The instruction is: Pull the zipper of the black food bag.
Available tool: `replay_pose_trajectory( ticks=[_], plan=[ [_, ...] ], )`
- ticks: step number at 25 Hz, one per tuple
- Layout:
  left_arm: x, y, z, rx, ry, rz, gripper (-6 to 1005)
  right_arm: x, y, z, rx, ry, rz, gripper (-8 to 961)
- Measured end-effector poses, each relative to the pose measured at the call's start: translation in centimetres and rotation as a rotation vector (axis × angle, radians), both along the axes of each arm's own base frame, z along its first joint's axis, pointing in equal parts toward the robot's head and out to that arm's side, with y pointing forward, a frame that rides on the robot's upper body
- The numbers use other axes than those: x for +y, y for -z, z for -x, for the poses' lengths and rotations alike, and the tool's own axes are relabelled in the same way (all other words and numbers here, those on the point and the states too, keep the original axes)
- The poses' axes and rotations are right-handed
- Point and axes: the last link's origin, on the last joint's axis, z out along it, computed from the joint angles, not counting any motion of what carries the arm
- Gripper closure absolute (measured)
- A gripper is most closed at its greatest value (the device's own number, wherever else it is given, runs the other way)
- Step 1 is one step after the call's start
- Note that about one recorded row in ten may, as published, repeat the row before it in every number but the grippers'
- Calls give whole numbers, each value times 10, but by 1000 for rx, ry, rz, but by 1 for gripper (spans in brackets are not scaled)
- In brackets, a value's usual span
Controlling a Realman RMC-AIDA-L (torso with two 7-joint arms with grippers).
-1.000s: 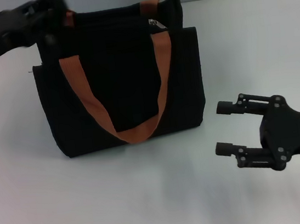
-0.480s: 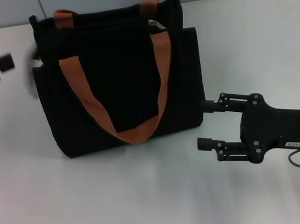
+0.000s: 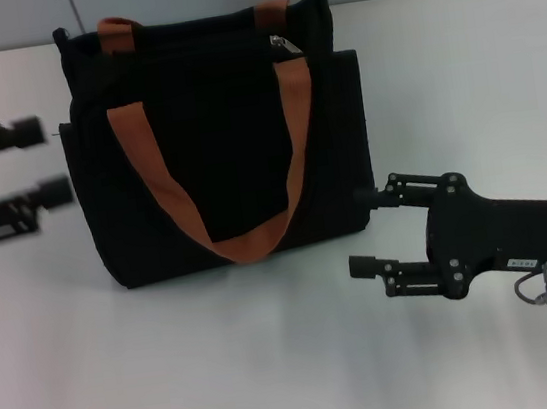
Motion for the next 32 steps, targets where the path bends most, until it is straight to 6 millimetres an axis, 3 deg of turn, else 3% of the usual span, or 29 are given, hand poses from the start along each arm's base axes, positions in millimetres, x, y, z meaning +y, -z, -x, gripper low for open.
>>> replay_pose_trajectory(
  ticks=[3,5,7,9,11,12,16,32],
  plan=[
    [-7,15,-7,-30,73,23,246,-4,3,3,-5,-29,32,180],
    [-16,47,-14,-61,156,80,246,-8,8,6,-16,-56,75,176],
    [-16,47,-14,-61,156,80,246,-13,13,9,-28,-91,128,172],
    [-30,100,-6,-55,147,198,246,-20,18,11,-39,-120,179,168],
    [-30,100,-6,-55,147,198,246,-22,19,10,-41,-121,185,165],
    [-34,114,0,-30,122,231,246,-22,19,10,-41,-120,185,163],
    [-42,122,7,1,106,256,246,-22,19,8,-48,-113,180,151],
    [-51,123,15,7,100,245,246,-20,17,6,-53,-108,154,139]
  ],
)
